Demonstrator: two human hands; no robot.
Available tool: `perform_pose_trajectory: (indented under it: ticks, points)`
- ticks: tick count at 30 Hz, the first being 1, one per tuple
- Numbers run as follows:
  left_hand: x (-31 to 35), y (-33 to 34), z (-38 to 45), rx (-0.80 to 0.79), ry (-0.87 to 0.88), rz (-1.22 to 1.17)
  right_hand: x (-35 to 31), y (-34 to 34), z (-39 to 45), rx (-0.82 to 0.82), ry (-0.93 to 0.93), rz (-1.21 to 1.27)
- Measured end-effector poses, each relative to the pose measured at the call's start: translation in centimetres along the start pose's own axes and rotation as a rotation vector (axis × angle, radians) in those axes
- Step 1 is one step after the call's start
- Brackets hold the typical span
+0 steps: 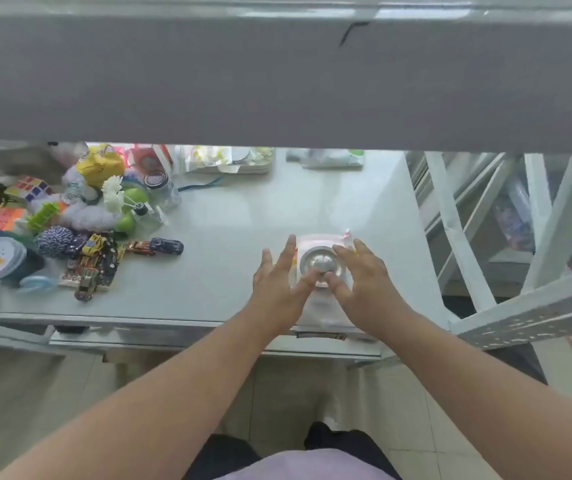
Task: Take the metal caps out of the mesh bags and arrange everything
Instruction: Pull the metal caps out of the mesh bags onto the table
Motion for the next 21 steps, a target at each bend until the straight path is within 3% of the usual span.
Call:
perform_pose_trajectory:
  ticks: [4, 12, 16, 21]
  points:
    - [0.9, 1.1, 2.5, -0.033, -0.04, -0.312, 2.6, 0.5, 2.7, -0.118, 0.18, 0.114]
    - [-0.5, 2.0, 4.7, -0.063, 0.147, -0.704, 3.1, 2.4, 4.1, -0.086, 0.074, 0.245]
    - [-2.0, 0.9, 4.3, -0.069, 0.156, -0.77, 2.8, 2.7, 3.9, -0.038, 0.076, 0.399]
    - [-2.6, -0.8, 3.9, -0.153, 0.2, -0.811, 1.3, 4.0, 4.3, -0.017, 0.089, 0.778]
Point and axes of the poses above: each hand's wrist, its own z-axis towards the middle knuckle, its own y-axis out of the palm, x = y × z, the point moved 4 cm from there along z, towards the middle knuckle, and after that the axes turned 12 degrees about -x, right-handed, at the moved point
